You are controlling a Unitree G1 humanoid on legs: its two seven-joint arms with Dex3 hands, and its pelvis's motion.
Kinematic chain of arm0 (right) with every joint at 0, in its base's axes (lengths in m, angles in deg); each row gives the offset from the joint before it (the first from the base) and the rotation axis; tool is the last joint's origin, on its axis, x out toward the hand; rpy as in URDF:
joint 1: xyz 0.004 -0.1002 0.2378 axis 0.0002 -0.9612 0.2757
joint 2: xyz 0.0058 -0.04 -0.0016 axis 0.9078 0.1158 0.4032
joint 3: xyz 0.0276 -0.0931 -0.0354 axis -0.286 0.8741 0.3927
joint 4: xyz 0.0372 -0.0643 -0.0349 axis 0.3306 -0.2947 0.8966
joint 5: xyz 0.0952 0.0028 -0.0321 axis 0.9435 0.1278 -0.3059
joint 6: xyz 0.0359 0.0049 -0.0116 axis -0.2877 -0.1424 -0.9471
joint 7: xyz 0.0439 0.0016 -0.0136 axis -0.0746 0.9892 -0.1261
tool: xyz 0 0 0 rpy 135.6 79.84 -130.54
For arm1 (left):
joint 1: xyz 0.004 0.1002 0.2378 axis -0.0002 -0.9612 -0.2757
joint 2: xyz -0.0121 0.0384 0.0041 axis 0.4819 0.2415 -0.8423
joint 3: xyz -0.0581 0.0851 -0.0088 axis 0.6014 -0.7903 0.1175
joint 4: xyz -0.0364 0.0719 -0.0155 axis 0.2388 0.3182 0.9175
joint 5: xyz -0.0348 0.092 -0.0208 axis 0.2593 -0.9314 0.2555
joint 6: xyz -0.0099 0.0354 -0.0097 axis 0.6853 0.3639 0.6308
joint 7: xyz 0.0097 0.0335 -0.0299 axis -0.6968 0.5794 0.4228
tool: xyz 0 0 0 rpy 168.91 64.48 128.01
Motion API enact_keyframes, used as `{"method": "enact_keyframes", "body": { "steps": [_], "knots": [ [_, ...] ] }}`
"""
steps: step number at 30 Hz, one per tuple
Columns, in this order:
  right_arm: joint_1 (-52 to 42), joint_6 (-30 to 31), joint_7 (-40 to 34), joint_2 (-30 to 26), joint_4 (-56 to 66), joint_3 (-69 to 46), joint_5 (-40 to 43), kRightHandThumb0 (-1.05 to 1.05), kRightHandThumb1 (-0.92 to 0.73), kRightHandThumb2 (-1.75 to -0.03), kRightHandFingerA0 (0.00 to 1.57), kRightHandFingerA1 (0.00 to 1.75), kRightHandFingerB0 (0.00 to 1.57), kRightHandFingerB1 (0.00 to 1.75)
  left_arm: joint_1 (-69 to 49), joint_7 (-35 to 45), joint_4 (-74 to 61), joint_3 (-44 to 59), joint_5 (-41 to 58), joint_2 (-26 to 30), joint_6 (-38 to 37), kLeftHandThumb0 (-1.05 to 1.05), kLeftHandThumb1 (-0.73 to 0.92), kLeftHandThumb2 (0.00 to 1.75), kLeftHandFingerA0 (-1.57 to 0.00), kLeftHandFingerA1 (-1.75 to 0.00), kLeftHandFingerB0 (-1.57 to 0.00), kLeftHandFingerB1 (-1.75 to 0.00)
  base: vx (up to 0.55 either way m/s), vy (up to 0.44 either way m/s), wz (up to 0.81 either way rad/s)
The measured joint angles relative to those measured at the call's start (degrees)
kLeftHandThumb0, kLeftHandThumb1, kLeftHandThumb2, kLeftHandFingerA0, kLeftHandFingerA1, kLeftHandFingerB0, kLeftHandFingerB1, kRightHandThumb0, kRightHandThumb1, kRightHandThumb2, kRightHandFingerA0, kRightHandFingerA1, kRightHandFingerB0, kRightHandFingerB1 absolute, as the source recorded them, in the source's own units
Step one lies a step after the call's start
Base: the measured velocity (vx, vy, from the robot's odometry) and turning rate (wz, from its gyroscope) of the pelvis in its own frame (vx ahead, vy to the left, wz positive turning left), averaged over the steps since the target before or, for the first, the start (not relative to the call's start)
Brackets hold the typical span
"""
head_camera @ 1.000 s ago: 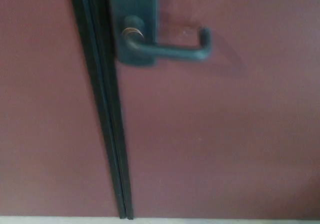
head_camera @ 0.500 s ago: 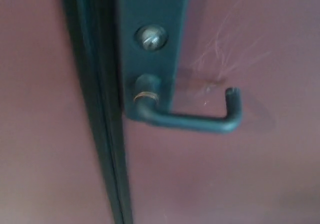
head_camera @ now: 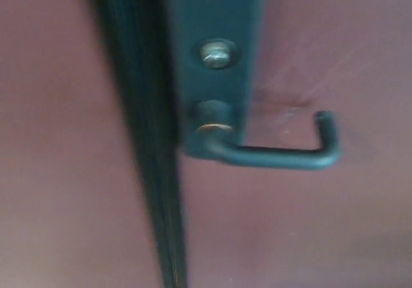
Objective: The robot walks towards the door handle and put its right hand on it and twist the handle
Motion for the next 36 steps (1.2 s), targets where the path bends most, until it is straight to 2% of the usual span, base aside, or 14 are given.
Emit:
{"method": "enact_keyframes", "body": {
  "steps": [6,7,17,36],
  "knots": [
    [-0.3,-0.05,0.1,0.03,0.4,0.01,0.02,-0.22,-0.66,-0.59,0.71,0.45,0.54,0.39,-0.15,0.07,0.15,0.01,0.01,0.06,0.08,-0.41,0.2,0.98,-0.92,-0.96,-0.64,-0.83,-0.21,0.108,-0.05],
    [-0.31,-0.04,0.11,0.03,0.4,0.02,0.01,-0.31,-0.65,-0.59,0.79,0.55,0.59,0.42,-0.11,0.07,0.15,0.0,0.01,0.06,0.1,-0.41,0.19,0.98,-0.92,-0.96,-0.64,-0.83,-0.2,0.099,-0.02],
    [2.95,2.63,0.25,0.68,-1.29,-0.22,-0.07,-0.31,-0.65,-0.6,0.8,0.57,0.6,0.43,-0.94,0.18,0.25,-0.25,-0.04,-0.27,0.24,-0.42,0.2,0.98,-0.92,-0.96,-0.64,-0.83,-0.21,0.081,-0.11],
    [3.79,3.59,1.29,1.41,-1.49,-0.98,0.19,-0.32,-0.66,-0.6,0.77,0.58,0.57,0.43,-0.89,0.24,0.18,0.22,0.03,0.12,0.25,-0.42,0.21,0.98,-0.89,-0.94,-0.64,-0.83,0.05,0.101,0.02]
  ]
}}
